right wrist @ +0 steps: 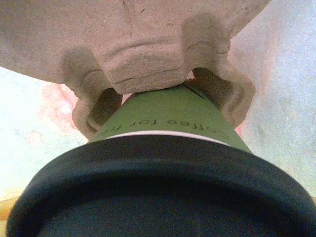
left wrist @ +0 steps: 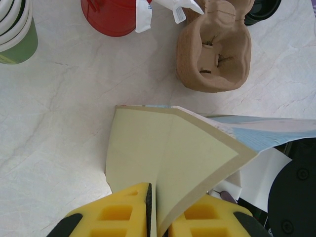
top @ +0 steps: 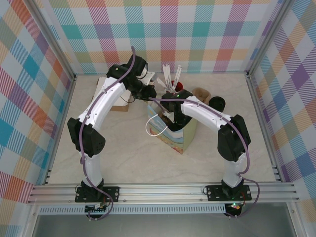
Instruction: Pack the takeout coffee
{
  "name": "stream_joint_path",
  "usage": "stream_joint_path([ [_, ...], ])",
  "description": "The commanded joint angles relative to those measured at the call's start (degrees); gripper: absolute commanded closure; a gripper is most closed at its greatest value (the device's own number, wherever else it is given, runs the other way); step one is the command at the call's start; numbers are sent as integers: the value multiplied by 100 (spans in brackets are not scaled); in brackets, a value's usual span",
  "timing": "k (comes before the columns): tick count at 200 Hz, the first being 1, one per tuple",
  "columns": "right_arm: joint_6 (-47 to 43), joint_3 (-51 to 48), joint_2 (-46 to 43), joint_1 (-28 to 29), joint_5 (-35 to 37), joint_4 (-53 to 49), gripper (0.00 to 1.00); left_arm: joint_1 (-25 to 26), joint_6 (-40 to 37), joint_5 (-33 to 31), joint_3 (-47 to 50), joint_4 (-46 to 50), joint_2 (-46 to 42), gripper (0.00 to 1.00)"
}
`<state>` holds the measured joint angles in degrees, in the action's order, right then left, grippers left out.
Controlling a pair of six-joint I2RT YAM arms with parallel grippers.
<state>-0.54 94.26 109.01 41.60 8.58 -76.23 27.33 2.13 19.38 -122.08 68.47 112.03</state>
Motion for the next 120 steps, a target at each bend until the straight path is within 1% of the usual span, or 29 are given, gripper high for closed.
stream_joint_path([
  [1,-69,-127,-76,-3,29,109,15,42,-14,-41,-156,156,52,85],
  [67,-91,-215,-168,-12,23,204,15,43,7,-48,-171,154,56,85],
  [120,-105,-241,-436,-3,-93,209,15,42,103,-292,-266,218,130,85],
])
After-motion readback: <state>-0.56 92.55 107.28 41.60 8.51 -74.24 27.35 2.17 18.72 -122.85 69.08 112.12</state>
